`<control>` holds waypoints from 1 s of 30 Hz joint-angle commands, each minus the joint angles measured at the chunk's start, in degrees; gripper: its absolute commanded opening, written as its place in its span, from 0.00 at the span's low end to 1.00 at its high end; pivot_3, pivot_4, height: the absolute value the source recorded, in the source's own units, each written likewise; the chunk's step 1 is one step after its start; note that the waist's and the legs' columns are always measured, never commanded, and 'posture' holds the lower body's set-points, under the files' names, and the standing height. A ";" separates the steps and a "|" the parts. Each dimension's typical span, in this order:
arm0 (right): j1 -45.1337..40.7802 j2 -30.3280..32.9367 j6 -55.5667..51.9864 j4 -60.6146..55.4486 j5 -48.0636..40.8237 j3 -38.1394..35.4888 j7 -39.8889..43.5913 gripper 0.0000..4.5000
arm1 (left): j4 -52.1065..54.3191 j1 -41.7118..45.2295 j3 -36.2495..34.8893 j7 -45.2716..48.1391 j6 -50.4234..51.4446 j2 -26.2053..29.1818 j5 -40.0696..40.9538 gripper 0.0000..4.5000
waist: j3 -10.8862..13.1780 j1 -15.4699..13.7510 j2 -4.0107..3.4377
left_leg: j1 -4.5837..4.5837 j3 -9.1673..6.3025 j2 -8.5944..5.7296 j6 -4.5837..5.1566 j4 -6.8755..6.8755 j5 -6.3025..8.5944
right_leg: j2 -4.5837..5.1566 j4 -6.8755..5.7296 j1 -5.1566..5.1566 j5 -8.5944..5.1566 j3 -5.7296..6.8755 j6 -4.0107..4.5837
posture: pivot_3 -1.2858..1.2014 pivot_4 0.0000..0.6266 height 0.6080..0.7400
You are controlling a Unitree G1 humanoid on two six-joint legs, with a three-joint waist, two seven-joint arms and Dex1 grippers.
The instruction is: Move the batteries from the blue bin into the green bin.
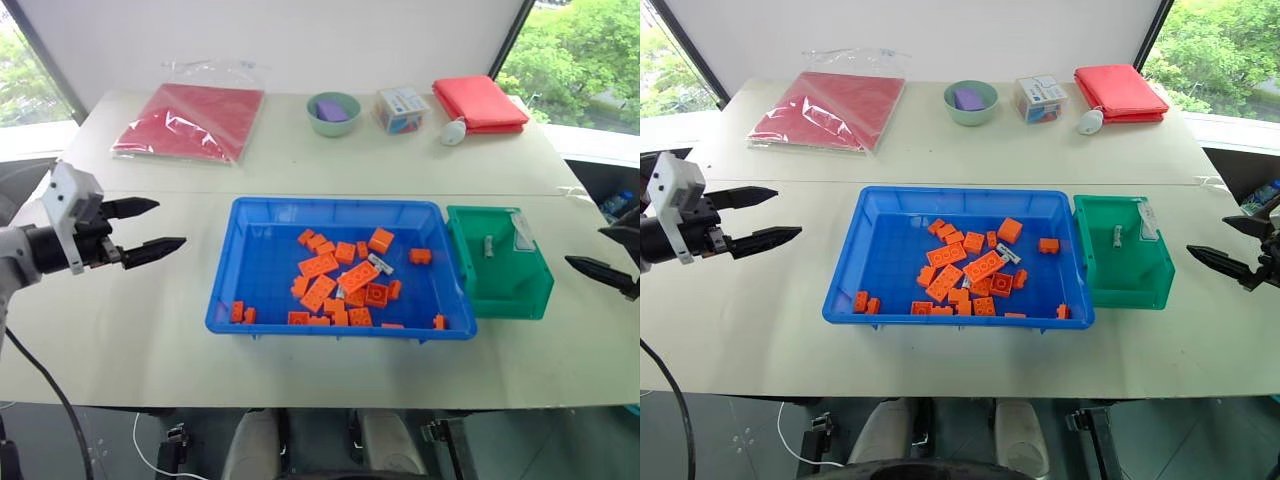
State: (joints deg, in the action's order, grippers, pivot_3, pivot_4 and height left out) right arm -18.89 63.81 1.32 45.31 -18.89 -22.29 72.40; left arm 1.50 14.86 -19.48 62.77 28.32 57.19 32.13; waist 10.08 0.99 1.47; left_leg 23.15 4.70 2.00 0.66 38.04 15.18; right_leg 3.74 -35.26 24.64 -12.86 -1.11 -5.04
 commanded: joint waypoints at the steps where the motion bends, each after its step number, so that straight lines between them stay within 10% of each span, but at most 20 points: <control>1: -1.60 0.93 0.86 1.03 -1.20 -2.17 -0.14 0.99 | 1.83 1.13 -2.38 -1.22 0.60 -0.10 1.38 1.00 | 0.00 0.00 0.00 | 0.00 0.00 0.00 0.00 0.00 0.00 | 0.00 0.00 0.00 0.00 0.00 0.00 | 0.52 0.24 0.97; 23: -8.82 3.26 1.33 6.11 0.78 0.36 1.00 0.99 | 4.99 2.33 0.02 -0.41 1.84 -0.62 2.53 1.00 | 0.00 0.18 -0.03 | -0.02 0.04 -0.07 0.00 0.02 -0.01 | -0.04 -0.06 0.00 0.01 -0.02 -0.01 | 0.52 0.24 0.97; 30: -20.22 0.52 -5.71 -8.50 0.60 10.79 11.75 0.99 | 9.62 2.63 5.43 7.51 3.07 0.74 4.70 1.00 | 0.07 0.49 -0.20 | -0.04 0.07 -0.06 -0.01 0.02 -0.01 | -0.07 -0.16 0.05 0.01 -0.06 -0.01 | 0.52 0.24 0.97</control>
State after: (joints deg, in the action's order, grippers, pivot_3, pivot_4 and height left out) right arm -36.53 64.93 -2.70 43.24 -17.21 -13.58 81.39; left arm 8.44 16.13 -14.52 68.73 31.07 57.26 35.31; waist 10.16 1.48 1.27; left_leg 23.11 4.77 1.94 0.65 38.06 15.18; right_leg 3.68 -35.45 24.72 -12.85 -1.18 -5.05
